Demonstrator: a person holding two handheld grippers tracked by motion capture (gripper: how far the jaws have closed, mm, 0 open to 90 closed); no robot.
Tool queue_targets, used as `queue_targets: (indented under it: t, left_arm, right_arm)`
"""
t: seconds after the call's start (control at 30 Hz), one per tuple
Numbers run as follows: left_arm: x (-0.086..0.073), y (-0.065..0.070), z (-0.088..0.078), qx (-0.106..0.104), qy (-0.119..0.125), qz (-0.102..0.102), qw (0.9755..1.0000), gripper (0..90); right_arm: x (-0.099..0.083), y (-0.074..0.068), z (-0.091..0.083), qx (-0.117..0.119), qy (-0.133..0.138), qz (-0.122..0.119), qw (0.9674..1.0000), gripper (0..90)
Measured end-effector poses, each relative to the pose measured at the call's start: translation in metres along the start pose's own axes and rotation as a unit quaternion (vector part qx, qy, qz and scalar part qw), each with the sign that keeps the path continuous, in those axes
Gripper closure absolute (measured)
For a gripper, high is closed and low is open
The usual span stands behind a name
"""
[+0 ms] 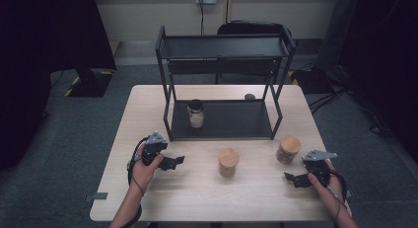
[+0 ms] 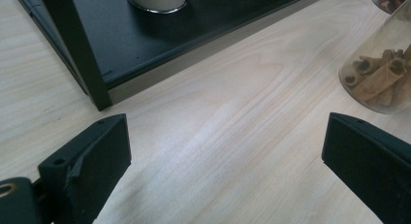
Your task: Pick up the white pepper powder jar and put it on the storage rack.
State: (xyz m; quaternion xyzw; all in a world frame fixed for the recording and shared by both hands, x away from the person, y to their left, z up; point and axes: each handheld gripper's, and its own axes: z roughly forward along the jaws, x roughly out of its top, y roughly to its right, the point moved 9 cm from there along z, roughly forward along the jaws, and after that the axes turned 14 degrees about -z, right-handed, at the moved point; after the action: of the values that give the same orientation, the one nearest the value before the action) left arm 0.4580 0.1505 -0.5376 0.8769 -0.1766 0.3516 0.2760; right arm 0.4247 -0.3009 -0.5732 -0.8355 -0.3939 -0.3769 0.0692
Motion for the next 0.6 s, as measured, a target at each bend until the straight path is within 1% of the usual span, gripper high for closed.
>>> queue_targets:
  t: [0.6]
  left_arm:
    - [-0.013,-0.005,-0.011,0.0,0.005,0.002,1.0,3.2]
  right_arm:
    - [0.0,0.0,0.0,0.0,0.0,0.0,1.0,0.0]
